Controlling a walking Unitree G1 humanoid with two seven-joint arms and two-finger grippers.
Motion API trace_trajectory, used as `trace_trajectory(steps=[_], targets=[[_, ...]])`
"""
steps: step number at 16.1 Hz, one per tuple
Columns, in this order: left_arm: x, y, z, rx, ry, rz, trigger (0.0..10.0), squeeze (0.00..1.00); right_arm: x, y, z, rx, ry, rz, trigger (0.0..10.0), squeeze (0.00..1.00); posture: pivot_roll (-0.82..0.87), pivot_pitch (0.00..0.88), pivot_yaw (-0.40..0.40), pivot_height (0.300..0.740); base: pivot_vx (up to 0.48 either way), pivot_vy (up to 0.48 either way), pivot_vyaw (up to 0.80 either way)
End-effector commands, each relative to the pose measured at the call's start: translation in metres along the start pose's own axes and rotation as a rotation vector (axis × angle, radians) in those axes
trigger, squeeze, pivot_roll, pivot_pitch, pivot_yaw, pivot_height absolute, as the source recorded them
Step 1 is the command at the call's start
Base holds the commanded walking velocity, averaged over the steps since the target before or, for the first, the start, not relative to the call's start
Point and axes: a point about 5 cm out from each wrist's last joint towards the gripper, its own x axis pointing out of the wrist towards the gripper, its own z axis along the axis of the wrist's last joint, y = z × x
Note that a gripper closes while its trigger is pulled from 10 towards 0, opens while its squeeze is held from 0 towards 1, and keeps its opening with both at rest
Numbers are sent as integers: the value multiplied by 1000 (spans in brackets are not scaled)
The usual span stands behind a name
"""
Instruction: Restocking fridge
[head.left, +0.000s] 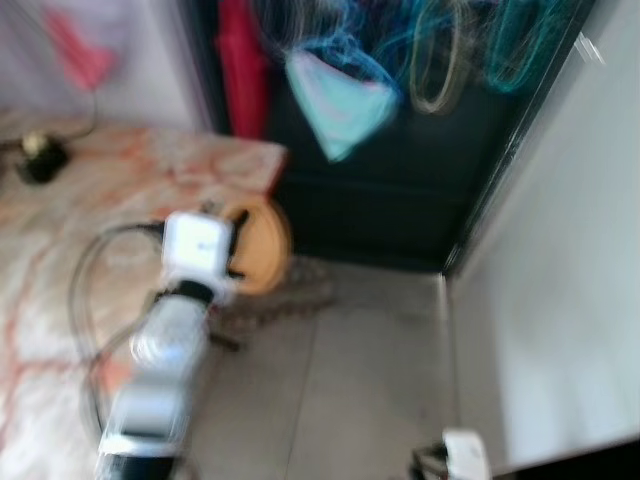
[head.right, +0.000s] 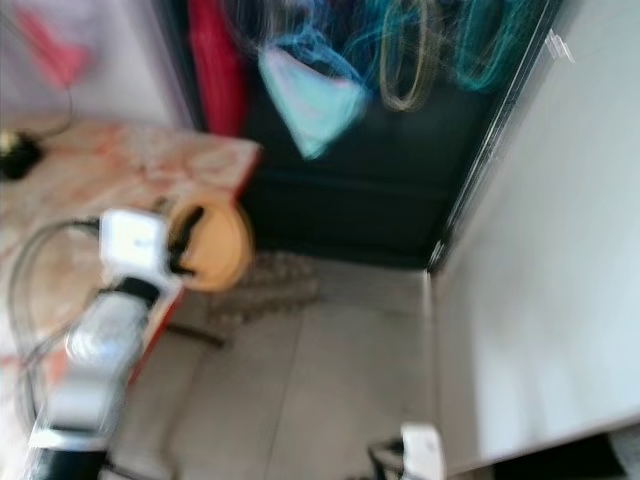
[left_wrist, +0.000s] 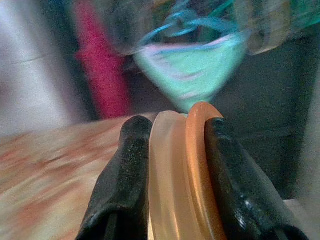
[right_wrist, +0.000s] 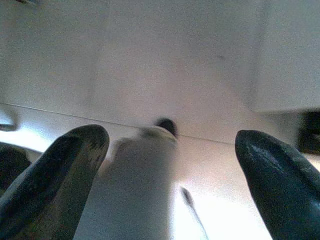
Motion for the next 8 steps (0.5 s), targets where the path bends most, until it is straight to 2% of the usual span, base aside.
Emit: trace_trajectory(steps=[1,4,6,8], targets=[[-1,7,1,1,-7,13,10000,0,-1,1,-5,11,14,-2,10000,0,5,119,17,740,0,0,-800],[-3,5,-5,-16,10,9,10000,0,-1,2,-6,17,13,-6,10000,0,-8,112,23,740,0,0,-800],[-4,8,-13,-27,39,39,10000,0,-1,1,-6,20,14,-10,10000,0,-13,110,25,740,0,0,-800],[-9,16,-24,-64,80,89,10000,0,-1,1,-7,21,16,-12,10000,0,-19,107,28,740,0,0,0]])
